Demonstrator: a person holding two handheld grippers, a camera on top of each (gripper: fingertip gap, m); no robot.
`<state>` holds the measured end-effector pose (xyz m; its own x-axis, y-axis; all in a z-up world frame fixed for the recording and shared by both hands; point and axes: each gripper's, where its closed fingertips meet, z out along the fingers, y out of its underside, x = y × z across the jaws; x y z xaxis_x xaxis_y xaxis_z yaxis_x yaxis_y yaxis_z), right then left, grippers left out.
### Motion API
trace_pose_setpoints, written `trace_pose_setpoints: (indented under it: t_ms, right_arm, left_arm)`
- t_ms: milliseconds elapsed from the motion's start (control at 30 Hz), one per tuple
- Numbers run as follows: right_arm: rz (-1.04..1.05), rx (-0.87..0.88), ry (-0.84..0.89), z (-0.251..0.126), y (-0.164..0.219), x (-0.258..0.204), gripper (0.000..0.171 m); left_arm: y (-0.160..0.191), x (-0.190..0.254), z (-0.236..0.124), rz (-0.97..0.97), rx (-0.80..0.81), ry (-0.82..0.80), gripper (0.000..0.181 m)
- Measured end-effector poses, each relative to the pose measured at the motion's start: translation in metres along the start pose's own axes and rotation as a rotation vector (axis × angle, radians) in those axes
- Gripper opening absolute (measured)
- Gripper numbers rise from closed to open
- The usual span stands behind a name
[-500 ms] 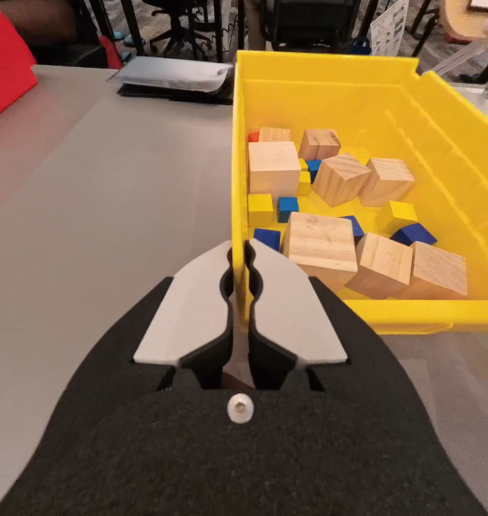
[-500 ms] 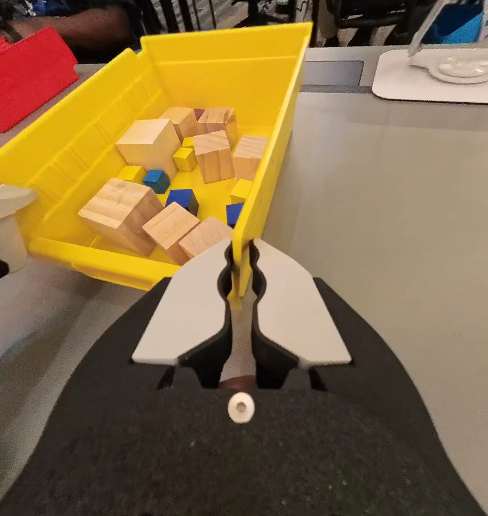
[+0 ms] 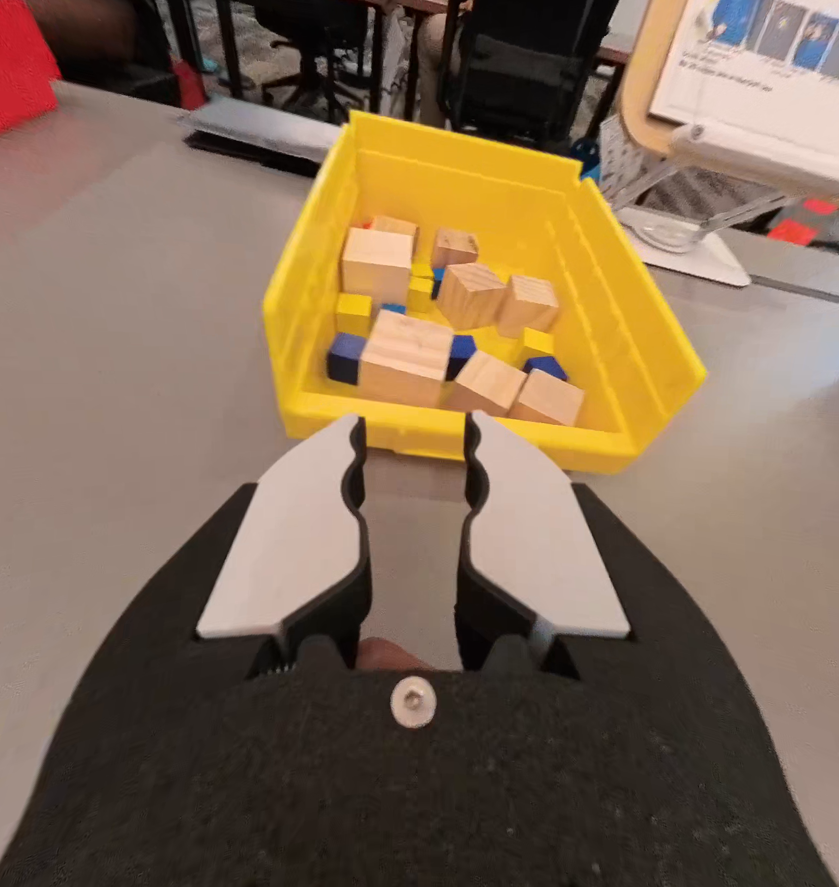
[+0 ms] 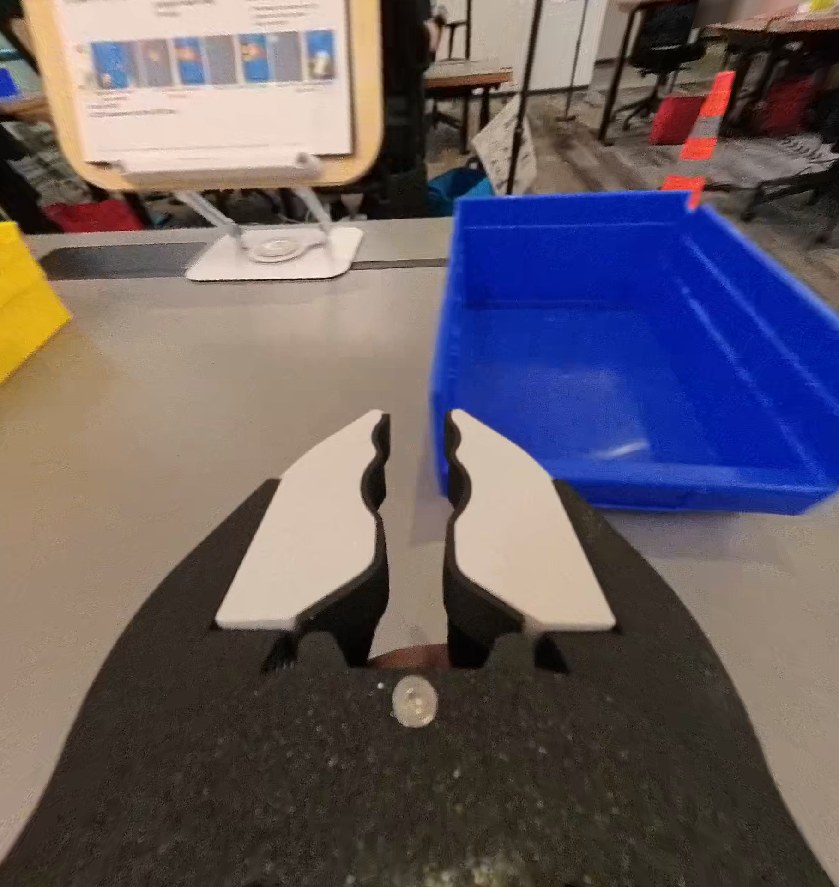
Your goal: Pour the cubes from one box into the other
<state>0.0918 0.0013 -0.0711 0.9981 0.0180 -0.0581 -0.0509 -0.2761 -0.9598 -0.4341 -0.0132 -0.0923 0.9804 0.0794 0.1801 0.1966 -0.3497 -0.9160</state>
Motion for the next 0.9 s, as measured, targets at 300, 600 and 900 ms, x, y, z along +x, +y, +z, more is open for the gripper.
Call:
trace_pose_setpoints:
  t_ms: [300, 600, 900]
  right_arm:
    - [0.229, -0.117, 0.036, -0.001, 0.042, 0.133, 0.028]
    - [0.181, -0.114, -0.006, 0.003, 0.042, 0.112, 0.025]
    - [0.172, -0.131, -0.015, 0.004, 0.047, 0.106, 0.024]
  left_arm:
    - [0.014, 0.05, -0.006, 0.29, 0.061, -0.07, 0.03]
    - [0.024, 0.03, 0.003, 0.186, -0.005, -0.051, 0.029]
    - [0.032, 0.018, 0.005, 0.186, -0.059, -0.067, 0.029]
